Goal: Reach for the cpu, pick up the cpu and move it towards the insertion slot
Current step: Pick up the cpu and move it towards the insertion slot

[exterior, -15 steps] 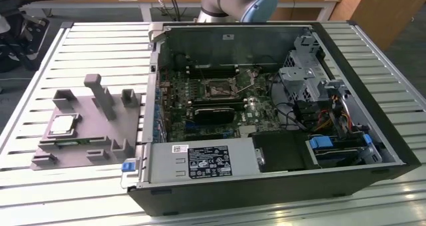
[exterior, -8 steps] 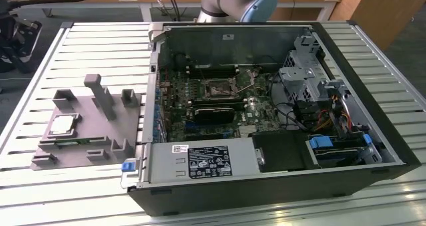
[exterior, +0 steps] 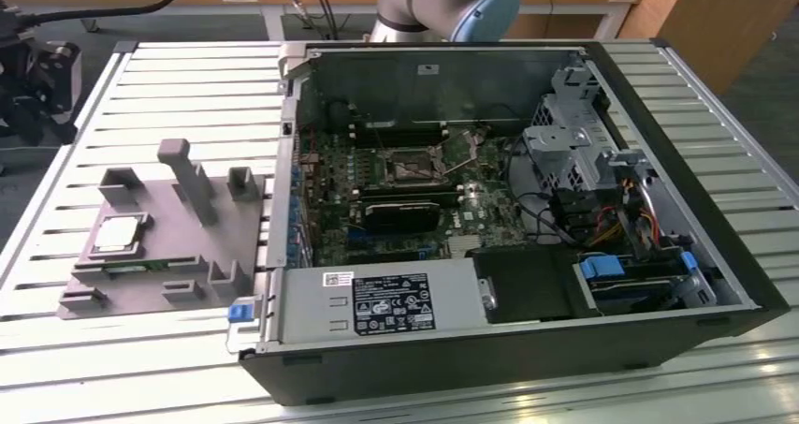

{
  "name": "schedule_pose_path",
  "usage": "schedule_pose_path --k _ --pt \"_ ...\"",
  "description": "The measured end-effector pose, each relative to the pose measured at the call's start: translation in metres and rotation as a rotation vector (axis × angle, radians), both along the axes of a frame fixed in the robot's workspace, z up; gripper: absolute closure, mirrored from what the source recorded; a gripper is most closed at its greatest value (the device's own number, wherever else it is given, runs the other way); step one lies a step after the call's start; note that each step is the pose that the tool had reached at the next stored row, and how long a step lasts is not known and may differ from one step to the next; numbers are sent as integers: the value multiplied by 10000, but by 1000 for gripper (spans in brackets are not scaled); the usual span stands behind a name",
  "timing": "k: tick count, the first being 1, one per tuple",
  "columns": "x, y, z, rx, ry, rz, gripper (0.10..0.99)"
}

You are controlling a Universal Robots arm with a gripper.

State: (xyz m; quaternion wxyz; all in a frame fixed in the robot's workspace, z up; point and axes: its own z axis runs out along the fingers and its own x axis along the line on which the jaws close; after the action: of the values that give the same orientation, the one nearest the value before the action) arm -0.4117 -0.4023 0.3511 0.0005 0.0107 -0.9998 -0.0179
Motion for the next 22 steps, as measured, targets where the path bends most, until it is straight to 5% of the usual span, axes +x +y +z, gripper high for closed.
schedule_pose_path --k 10,13,22 --pt "-3 -10 -174 -8 40 7 329" --pt "-2 -12 -231 -7 49 9 267" --pt "-3 -43 -389 -7 83 11 267"
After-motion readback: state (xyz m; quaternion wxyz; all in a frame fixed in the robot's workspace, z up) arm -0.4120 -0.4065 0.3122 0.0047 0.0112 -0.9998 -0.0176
